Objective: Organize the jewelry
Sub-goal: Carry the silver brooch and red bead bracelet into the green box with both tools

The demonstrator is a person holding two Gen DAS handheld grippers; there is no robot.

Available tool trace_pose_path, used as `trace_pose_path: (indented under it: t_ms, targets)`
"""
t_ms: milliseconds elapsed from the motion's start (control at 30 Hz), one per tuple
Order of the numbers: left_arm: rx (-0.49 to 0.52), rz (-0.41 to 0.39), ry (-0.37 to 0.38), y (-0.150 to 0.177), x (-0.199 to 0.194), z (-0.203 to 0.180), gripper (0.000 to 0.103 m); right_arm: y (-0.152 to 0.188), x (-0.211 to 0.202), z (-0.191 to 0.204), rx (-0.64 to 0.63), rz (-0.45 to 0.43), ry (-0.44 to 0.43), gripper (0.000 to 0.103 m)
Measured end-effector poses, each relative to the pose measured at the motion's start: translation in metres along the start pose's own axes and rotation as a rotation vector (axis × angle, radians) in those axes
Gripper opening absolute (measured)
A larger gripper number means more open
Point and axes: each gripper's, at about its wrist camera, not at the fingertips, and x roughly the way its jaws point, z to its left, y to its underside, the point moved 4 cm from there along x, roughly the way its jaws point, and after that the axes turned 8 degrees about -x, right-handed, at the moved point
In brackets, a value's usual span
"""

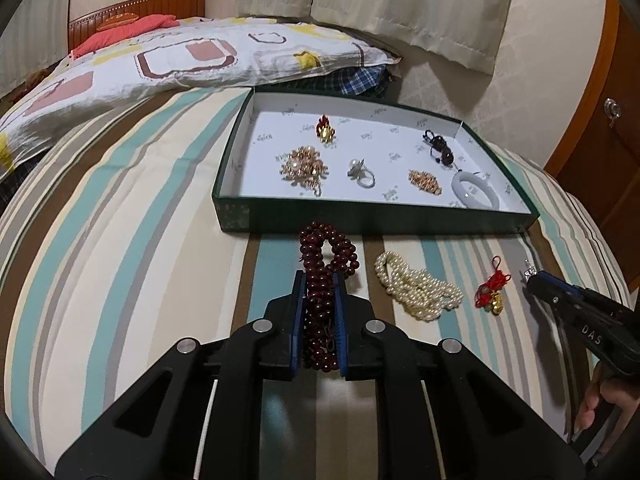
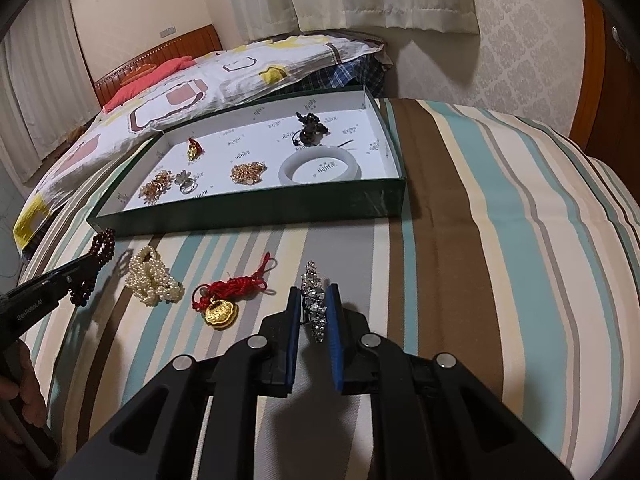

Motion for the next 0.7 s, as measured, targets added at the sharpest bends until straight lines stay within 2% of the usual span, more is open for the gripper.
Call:
trace_pose_path:
  t_ms: [400, 700]
  targets:
    - [0.002, -0.072, 0.029, -0.022, -0.021, -0.01, 0.013, -0.021, -0.018, 0.009, -0.015, -0.075, -0.011, 0.014]
    - [0.01, -0.138, 0.045, -0.058, -0.022, -0.021, 0.013, -0.069, -0.02, 0.023, -0.069, -0.172, -0.036, 0.014]
